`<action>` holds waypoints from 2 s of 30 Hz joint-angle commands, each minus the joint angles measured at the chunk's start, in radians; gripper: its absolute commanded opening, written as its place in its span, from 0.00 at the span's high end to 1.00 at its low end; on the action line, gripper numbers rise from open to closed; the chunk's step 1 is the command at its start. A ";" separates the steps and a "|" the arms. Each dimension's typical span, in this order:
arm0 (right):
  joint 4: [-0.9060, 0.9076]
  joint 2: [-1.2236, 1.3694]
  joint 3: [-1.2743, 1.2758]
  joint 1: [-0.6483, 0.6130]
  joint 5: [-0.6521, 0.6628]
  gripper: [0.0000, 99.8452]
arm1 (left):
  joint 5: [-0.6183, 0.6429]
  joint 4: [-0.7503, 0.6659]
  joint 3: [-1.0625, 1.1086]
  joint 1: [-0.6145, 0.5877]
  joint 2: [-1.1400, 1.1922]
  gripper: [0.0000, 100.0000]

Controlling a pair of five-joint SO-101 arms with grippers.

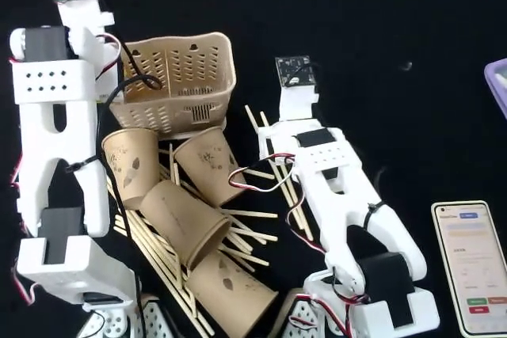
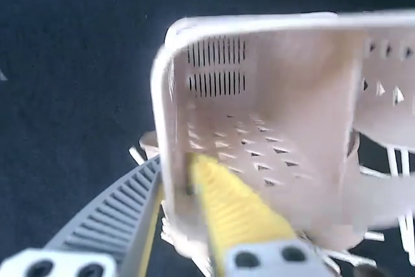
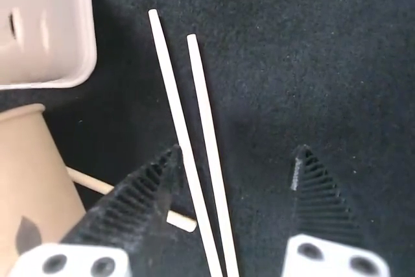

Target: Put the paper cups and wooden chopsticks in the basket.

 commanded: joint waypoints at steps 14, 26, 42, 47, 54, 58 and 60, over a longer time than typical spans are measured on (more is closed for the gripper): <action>-0.012 -0.054 -0.005 0.023 0.009 0.73 | -0.025 0.003 -0.415 -0.130 0.000 0.77; -0.012 -0.054 -0.005 0.025 0.009 0.73 | -0.327 0.002 0.044 -0.343 -0.382 0.77; -0.012 -0.054 -0.005 0.025 0.009 0.73 | -0.199 -0.416 0.481 -0.398 -0.035 0.77; -0.012 -0.054 -0.005 0.025 0.009 0.73 | -0.124 -0.520 0.490 -0.354 0.000 0.77; -0.012 -0.054 -0.005 0.025 0.009 0.73 | -0.137 -0.483 0.542 -0.311 -0.005 0.77; -0.012 -0.054 -0.005 0.025 0.009 0.73 | -0.161 -0.503 0.607 -0.315 -0.005 0.77; -0.012 -0.054 -0.005 0.025 0.009 0.73 | -0.163 -0.519 0.641 -0.321 -0.006 0.77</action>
